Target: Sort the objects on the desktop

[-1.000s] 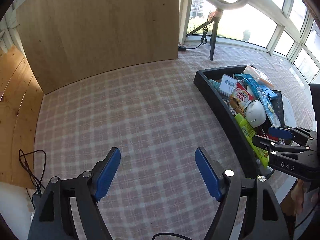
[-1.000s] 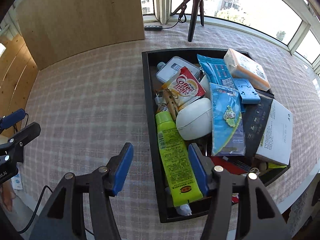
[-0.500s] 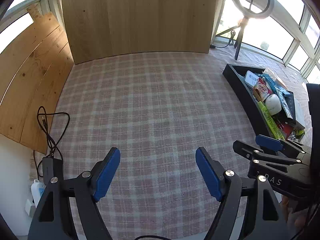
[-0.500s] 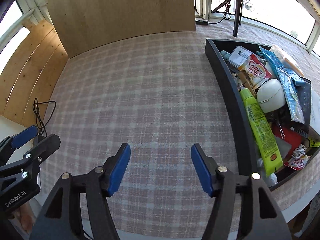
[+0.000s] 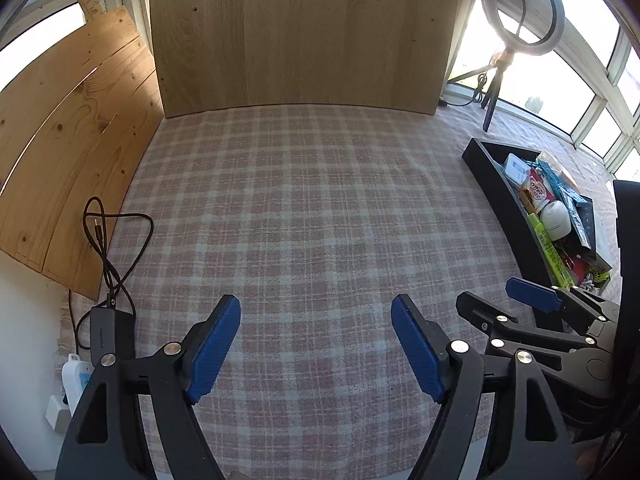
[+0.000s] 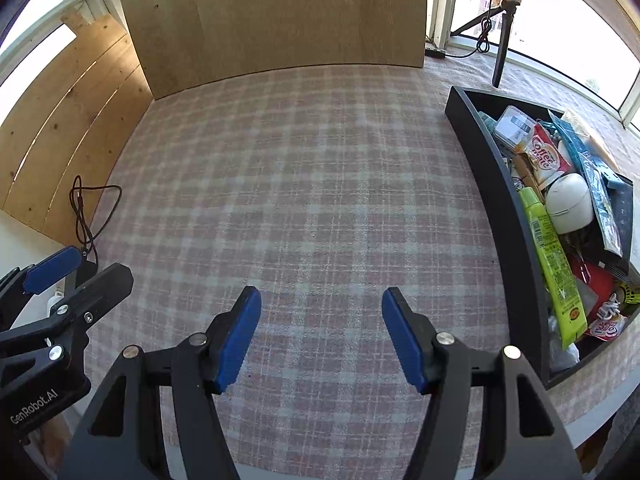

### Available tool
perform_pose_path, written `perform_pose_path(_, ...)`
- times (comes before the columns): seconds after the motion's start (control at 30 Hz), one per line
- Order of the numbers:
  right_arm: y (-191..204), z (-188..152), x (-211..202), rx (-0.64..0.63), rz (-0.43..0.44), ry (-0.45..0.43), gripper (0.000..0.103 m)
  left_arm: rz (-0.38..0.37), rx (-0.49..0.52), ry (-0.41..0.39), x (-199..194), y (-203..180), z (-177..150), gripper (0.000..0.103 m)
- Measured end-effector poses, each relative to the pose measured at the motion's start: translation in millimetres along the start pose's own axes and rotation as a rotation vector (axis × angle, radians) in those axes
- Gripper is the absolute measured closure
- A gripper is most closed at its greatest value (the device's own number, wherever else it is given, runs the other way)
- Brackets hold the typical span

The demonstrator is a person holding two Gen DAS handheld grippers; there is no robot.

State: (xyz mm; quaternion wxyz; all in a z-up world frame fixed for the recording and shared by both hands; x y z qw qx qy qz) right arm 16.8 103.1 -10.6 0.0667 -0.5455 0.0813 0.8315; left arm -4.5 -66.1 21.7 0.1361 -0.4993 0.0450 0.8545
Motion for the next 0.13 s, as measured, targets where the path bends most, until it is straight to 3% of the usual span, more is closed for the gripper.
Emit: perform_pose_path(0.13,5.6,-1.7,5.0,-0.011,0.004,0.014,0.041,0.006,-0.008,-0.006,3.5,3.1,1.8,0.026)
Point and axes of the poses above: each gripper's, at about its wrist camera, not at the fingertips, and x roughly the way its jaws point, y to its left, z to its top, the point moved 9 cm from there along x, roughly the way its jaws point, and after that the axes turned 3 degrees about x, right-handed, at the moved point
